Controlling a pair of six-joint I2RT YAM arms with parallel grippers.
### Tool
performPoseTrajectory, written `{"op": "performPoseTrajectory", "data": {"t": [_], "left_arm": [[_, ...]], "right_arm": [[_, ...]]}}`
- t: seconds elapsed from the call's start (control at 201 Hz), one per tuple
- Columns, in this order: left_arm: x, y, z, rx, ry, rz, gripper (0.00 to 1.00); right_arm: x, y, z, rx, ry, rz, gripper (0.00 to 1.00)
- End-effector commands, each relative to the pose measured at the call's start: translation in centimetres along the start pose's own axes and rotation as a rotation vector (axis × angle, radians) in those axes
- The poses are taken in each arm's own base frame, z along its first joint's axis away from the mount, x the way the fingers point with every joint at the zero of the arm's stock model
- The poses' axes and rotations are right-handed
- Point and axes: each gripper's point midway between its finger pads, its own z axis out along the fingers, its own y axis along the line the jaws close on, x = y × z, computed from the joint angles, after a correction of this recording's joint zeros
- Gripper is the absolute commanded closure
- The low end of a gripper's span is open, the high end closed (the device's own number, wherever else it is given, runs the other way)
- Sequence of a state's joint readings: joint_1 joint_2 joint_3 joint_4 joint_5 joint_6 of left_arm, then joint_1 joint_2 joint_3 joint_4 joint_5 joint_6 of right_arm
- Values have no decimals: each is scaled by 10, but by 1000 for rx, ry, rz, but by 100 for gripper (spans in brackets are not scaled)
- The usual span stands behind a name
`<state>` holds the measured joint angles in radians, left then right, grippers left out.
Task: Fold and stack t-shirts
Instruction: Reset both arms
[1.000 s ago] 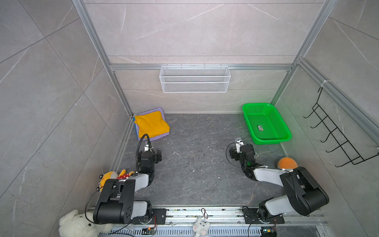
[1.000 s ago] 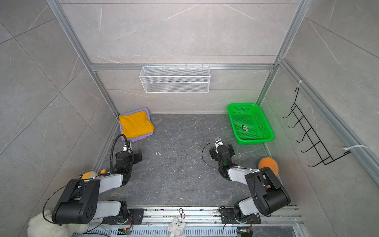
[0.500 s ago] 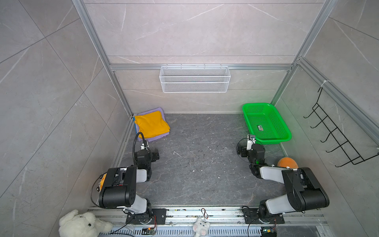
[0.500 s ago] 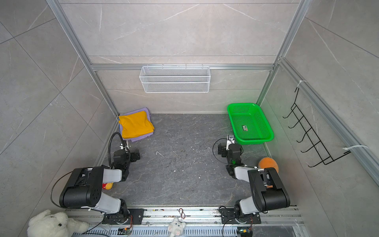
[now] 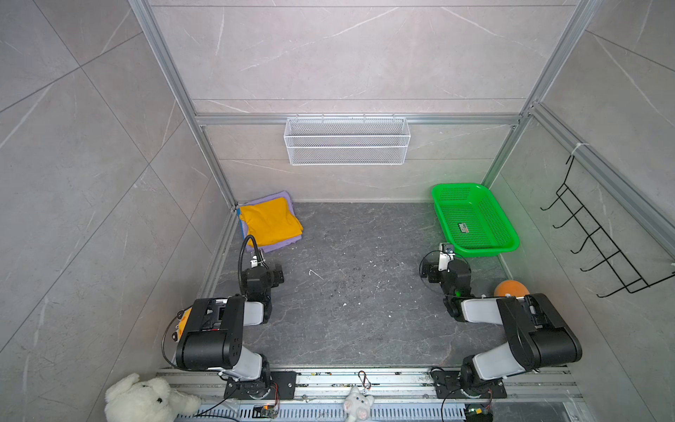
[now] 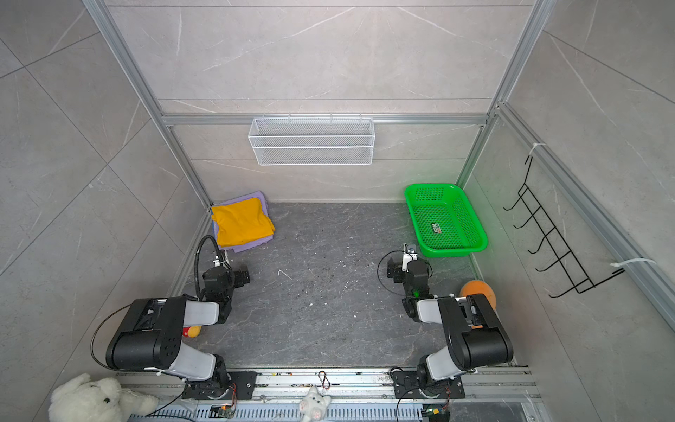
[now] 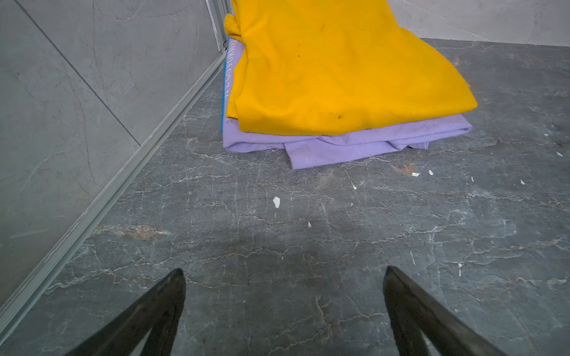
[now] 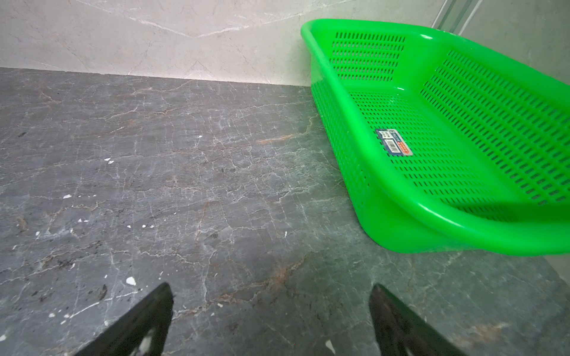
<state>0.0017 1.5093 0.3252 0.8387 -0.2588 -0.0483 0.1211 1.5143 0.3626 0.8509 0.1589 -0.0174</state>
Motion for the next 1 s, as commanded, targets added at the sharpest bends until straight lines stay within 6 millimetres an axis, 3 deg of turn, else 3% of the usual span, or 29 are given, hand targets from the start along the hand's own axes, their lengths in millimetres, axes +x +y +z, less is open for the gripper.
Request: {"op": "performPoseTrajectory", "data": {"t": [0.0, 0.991], "left_arm": [[-22, 3, 0, -22, -74, -5, 0], [-21, 2, 2, 2, -66, -8, 0]], "right_arm": [[-4, 2, -1, -9, -19, 20, 1], [-4, 1, -1, -8, -22, 22, 1]]}}
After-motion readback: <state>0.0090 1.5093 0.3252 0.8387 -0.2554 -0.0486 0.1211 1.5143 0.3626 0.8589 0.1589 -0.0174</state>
